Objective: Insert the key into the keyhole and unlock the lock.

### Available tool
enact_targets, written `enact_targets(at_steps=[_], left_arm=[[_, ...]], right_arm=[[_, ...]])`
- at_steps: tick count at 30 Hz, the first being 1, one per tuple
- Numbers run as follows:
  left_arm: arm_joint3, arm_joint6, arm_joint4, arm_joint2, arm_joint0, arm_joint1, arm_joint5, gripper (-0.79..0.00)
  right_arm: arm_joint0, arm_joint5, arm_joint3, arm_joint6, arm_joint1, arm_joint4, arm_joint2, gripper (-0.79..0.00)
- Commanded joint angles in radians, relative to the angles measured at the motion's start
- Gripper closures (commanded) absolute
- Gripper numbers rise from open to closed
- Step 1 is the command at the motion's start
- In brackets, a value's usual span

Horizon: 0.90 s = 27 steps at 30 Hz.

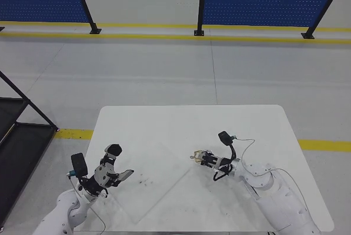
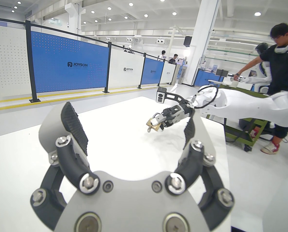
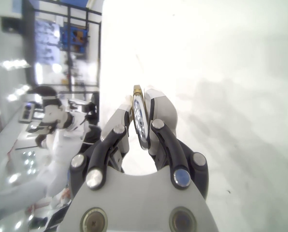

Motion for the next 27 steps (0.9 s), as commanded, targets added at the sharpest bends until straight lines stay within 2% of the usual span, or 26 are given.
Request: enact_targets(at_steps=[1,7,17,18,19,21,27], left_arm=[[0.0,0.0,0.0,0.0,0.0,0.0,0.0,-0.785],[0.0,0.0,0.0,0.0,0.0,0.0,0.0,-0.785],[0.0,0.0,0.0,0.0,0.0,0.0,0.0,-0.785],[0.0,0.0,0.0,0.0,0.0,0.0,0.0,-0.785],[0.0,0.0,0.0,0.0,0.0,0.0,0.0,-0.785],[0.0,0.0,0.0,0.0,0.0,0.0,0.0,-0.785],[0.0,0.0,0.0,0.0,0.0,0.0,0.0,-0.785]], right_arm=[[-0.001,0.047,-0.008,-0.006,0.0,-0.04,-0.011,0.0],[0.011,0.135,-0.01,-0.021,-0.005,-0.119,-0.043,0.0],[0.007,0.167,-0.019,-0.039,-0.006,-0.177,-0.05,0.0],[0.005,0.17,-0.021,-0.04,-0.006,-0.181,-0.048,-0.062],[0.003,0.174,-0.025,-0.041,-0.005,-0.189,-0.047,-0.376],[-0.002,0.185,-0.037,-0.051,-0.004,-0.213,-0.045,-0.785],[-0.034,0.256,-0.115,-0.093,0.006,-0.37,-0.044,-0.785]])
